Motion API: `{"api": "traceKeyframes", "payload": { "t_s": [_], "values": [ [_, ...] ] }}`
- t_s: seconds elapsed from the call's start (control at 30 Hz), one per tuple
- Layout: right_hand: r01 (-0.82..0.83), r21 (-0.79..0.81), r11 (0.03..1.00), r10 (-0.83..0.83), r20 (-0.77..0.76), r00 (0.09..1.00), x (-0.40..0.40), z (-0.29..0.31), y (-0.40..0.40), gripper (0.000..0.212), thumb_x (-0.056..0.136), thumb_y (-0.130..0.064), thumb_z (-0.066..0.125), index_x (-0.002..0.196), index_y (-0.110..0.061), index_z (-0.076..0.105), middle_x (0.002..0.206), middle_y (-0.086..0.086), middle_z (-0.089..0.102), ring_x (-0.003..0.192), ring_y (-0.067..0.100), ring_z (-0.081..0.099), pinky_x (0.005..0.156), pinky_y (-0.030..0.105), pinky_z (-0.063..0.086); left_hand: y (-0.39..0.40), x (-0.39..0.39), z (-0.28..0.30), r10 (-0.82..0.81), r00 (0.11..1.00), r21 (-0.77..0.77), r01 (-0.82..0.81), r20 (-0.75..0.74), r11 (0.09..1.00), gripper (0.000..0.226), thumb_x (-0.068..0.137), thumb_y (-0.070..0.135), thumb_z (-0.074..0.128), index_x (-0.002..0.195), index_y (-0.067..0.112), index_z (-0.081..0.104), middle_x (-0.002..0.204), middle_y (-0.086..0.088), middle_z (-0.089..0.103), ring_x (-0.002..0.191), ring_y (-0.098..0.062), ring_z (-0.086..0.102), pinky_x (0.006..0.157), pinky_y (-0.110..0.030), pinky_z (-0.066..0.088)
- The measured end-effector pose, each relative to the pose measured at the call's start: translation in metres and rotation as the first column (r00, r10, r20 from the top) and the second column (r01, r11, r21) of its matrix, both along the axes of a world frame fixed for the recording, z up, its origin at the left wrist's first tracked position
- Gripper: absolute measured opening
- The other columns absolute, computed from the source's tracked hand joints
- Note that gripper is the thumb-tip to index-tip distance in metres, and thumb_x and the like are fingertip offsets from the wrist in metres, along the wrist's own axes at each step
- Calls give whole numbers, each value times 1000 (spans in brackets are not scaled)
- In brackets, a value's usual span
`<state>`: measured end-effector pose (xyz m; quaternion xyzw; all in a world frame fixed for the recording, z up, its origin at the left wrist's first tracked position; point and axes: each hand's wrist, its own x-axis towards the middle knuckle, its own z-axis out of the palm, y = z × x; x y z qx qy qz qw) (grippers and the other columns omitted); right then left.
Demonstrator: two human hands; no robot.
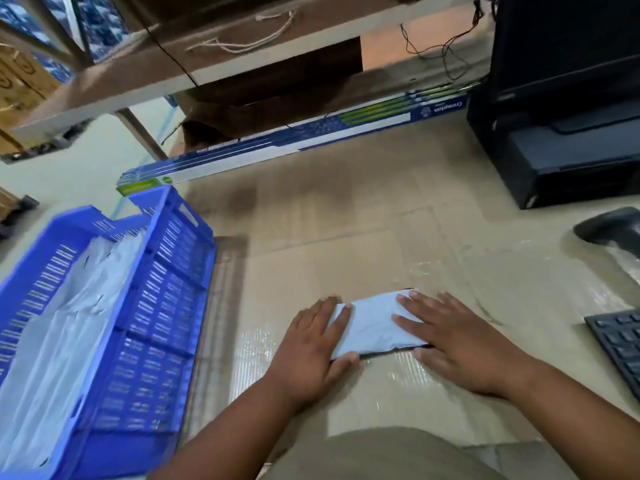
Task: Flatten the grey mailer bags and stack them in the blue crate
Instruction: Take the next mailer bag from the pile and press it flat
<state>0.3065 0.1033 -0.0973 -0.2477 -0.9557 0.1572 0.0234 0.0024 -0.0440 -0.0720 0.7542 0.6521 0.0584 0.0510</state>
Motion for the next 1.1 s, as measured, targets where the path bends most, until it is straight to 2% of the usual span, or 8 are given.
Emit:
{"api": "traceKeyframes", "payload": {
  "t_s": [0.13,0.23,0.3,0.4,0.57,0.7,0.93,1.1],
  "values": [
    [146,-122,982,-152,-49,987,-22,26,-13,66,105,-71,17,162,-44,33,176,-15,8,161,2,-6,132,46,4,-4,-4,-1,82,993,7,-83,79,997,69,112,49,30,170,18,10,178,-2,6,164,-17,3,130,-53,14],
    [194,-14,981,-194,-112,975,-60,48,-23,59,109,-57,23,160,-33,42,174,-5,21,163,14,8,132,49,9,-4,-10,1,205,965,113,-224,162,968,69,106,33,38,167,8,22,176,-11,14,163,-24,13,130,-52,19],
    [190,85,978,-183,-80,980,-89,53,-25,57,108,-47,25,157,-25,45,172,3,28,162,23,18,130,54,16,1,-9,2,289,939,151,-318,186,936,68,103,29,41,164,3,29,173,-17,21,161,-29,20,130,-48,21],
    [184,116,976,-184,-10,983,-131,51,-26,62,103,-44,19,152,-19,48,168,9,36,158,29,28,129,57,18,9,2,3,337,925,125,-360,174,925,65,103,27,42,161,-1,34,171,-21,26,159,-33,24,129,-49,25],
    [136,53,989,-139,70,988,-166,22,-40,65,102,-40,18,160,-20,39,171,7,32,160,24,23,131,50,10,10,12,-16,422,891,-19,-425,166,905,72,104,41,17,164,6,32,174,-15,21,162,-28,17,129,-53,22],
    [192,-25,981,-193,-32,981,-157,5,-49,65,103,-36,19,163,-19,34,172,5,29,161,19,19,132,42,11,9,14,-26,393,909,30,-400,139,916,66,107,39,23,162,3,35,171,-17,27,161,-31,21,130,-51,22],
    [185,-21,982,-186,-75,980,-159,2,-45,58,106,-30,28,159,-13,43,170,9,33,160,22,24,130,47,20,12,14,-29,394,909,49,-403,135,914,64,108,38,25,159,1,40,170,-20,30,161,-32,21,130,-51,19],
    [180,-10,984,-180,-61,982,-158,-3,-44,58,105,-30,26,161,-17,38,173,4,27,162,18,16,131,44,15,12,13,-32,397,908,41,-405,135,913,66,109,39,22,161,2,37,171,-19,27,162,-31,17,131,-50,16]
  ]
}}
